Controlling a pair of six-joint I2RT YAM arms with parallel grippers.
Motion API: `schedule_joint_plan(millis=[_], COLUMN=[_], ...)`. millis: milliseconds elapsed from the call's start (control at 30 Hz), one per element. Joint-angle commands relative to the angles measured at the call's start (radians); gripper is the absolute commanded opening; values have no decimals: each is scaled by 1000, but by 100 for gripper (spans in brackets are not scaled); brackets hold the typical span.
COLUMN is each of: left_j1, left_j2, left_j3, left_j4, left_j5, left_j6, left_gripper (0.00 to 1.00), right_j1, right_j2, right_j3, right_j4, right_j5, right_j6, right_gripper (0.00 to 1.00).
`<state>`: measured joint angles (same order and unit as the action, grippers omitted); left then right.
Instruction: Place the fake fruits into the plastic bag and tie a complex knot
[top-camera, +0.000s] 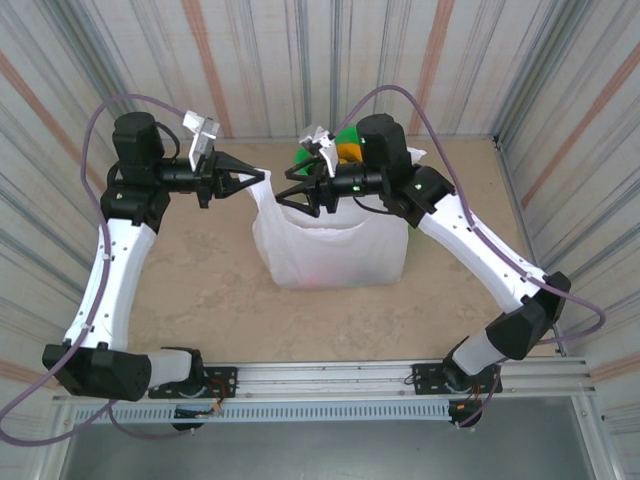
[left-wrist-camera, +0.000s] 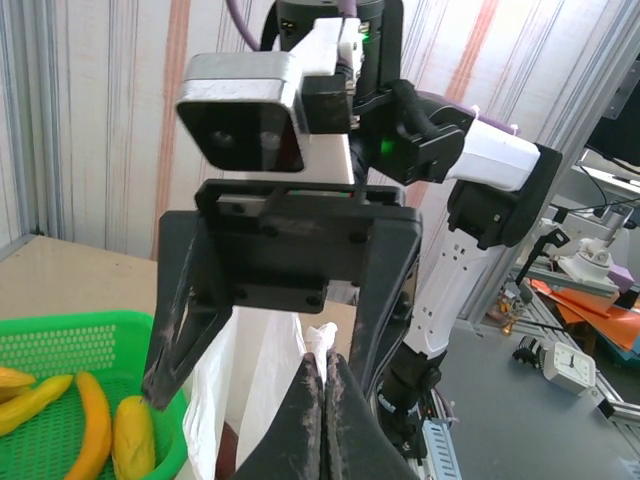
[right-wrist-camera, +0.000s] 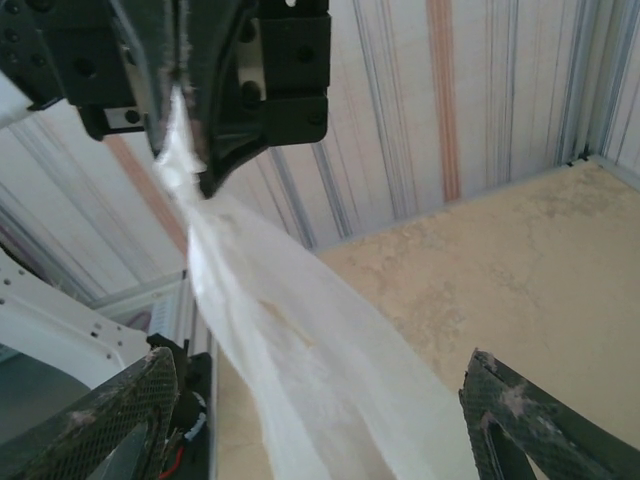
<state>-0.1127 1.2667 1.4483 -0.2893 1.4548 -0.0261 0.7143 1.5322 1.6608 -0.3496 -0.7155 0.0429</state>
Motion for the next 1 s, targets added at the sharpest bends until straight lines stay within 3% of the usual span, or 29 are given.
schedule_joint_plan(millis=[0, 200, 300, 400, 467, 500, 633, 733, 967], left_j1=[-12, -22, -24, -27, -23, -17, 39, 93, 125], left_j2=[11, 23, 27, 25, 23, 21, -12, -67, -240], left_j3=[17, 23, 26, 27, 30, 32, 19, -54, -284], left_j4=[18, 23, 26, 30, 29, 29, 40, 127, 301], left_j5=[48, 46, 45, 45, 44, 44, -5, -53, -233], left_j6=[9, 10, 6, 6, 8, 9, -5, -60, -165], left_gripper=[0, 0, 0, 3, 14, 25, 51, 65, 84], right_j1=[14, 37, 43, 46, 48, 47, 44, 42, 26], right_j2=[32, 67, 78, 84, 85, 84, 71, 65, 58], right_j3=[41, 35, 40, 42, 42, 42, 41, 37, 31], right_j4=[89, 160, 166, 177, 180, 179, 151, 143, 140], right_j5=[-70, -110, -112, -114, -110, -101, -60, -38, 2], right_j6=[10, 47, 56, 69, 77, 80, 73, 77, 102], right_gripper=[70, 61, 51, 30, 9, 0, 0, 0, 0])
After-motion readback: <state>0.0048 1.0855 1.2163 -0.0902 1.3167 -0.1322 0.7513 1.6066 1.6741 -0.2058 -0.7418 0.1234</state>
